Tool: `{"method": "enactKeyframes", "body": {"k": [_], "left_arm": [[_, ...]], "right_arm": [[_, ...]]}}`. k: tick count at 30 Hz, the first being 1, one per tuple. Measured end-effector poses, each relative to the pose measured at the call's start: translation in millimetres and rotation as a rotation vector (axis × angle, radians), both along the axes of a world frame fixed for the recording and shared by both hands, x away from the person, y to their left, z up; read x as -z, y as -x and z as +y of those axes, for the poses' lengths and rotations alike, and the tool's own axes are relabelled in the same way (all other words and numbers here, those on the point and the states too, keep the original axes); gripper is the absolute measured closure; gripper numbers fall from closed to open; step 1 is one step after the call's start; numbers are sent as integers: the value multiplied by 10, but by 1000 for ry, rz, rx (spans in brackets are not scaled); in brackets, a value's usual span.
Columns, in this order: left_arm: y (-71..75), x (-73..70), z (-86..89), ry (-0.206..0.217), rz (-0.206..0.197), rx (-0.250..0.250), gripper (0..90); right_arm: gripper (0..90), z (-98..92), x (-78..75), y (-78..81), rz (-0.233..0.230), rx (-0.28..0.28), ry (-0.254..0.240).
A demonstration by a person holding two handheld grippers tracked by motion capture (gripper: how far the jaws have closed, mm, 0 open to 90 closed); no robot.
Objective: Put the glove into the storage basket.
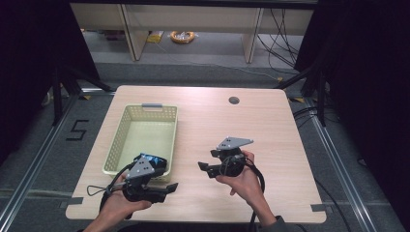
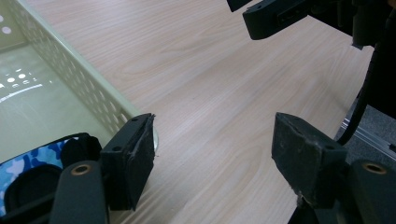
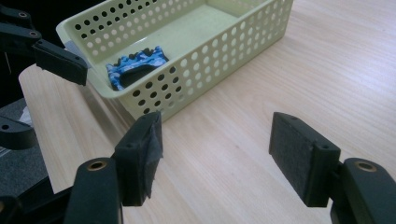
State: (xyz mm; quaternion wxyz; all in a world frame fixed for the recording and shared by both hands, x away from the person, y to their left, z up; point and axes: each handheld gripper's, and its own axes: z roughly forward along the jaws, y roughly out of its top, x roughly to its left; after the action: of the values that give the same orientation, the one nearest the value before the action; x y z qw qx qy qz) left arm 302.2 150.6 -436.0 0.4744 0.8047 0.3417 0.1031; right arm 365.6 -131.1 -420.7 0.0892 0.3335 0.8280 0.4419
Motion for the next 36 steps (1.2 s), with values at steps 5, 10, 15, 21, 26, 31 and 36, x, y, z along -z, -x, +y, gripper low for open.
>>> {"method": "enactKeyframes", "body": {"k": [5, 10, 15, 21, 26, 31, 36], "left_arm": [[42, 42, -14, 1, 3, -4, 295], [96, 63, -27, 15, 8, 9, 295], [180, 70, -54, 0, 10, 20, 295], [248, 142, -93, 7, 17, 41, 295], [268, 178, -105, 0, 22, 49, 295], [285, 215, -101, -2, 20, 52, 284], [321, 285, -104, -28, 16, 49, 280]], "right_arm": [[356, -59, 31, 52, 13, 22, -17], [355, -101, 60, 91, 48, 23, -25], [354, -137, 108, 114, 31, 22, -9], [353, -167, 146, 156, 37, 11, -18], [350, -200, 170, 201, 39, 22, -21], [339, -235, 207, 241, 39, 17, -37], [330, -273, 243, 277, 23, -1, -50]]}}
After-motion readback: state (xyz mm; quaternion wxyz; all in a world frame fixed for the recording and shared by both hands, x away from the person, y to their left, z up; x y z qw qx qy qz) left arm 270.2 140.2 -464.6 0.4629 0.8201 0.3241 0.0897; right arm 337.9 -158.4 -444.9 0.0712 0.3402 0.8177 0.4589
